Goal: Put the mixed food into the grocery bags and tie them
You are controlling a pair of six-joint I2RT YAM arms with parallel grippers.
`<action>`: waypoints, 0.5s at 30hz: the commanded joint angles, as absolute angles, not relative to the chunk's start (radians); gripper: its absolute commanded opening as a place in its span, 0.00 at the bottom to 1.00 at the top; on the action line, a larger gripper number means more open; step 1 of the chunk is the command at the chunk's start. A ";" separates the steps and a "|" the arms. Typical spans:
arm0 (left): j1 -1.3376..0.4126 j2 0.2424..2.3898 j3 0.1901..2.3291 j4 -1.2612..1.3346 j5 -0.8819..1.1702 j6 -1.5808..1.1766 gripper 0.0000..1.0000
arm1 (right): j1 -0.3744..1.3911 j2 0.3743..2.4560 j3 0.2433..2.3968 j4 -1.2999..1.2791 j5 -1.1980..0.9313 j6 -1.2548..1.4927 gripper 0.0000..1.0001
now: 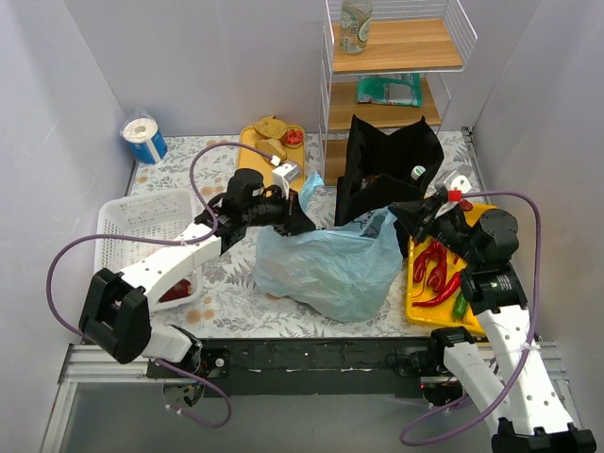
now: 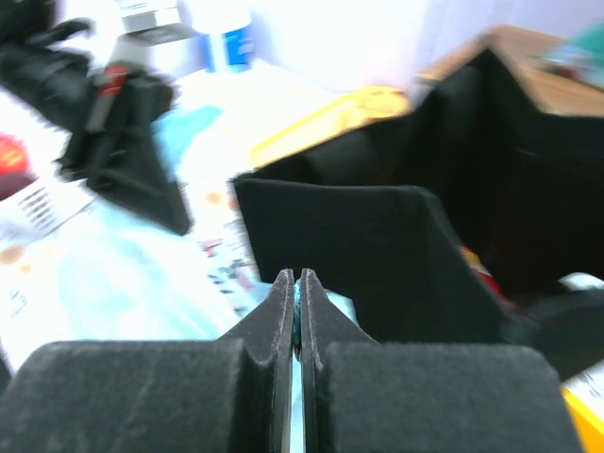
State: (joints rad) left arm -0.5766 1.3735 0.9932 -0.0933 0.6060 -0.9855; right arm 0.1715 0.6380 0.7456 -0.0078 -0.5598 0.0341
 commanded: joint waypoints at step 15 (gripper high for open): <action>-0.699 1.582 1.313 -0.408 0.910 -0.687 0.00 | 0.586 0.893 0.902 -0.040 -0.663 -0.106 0.01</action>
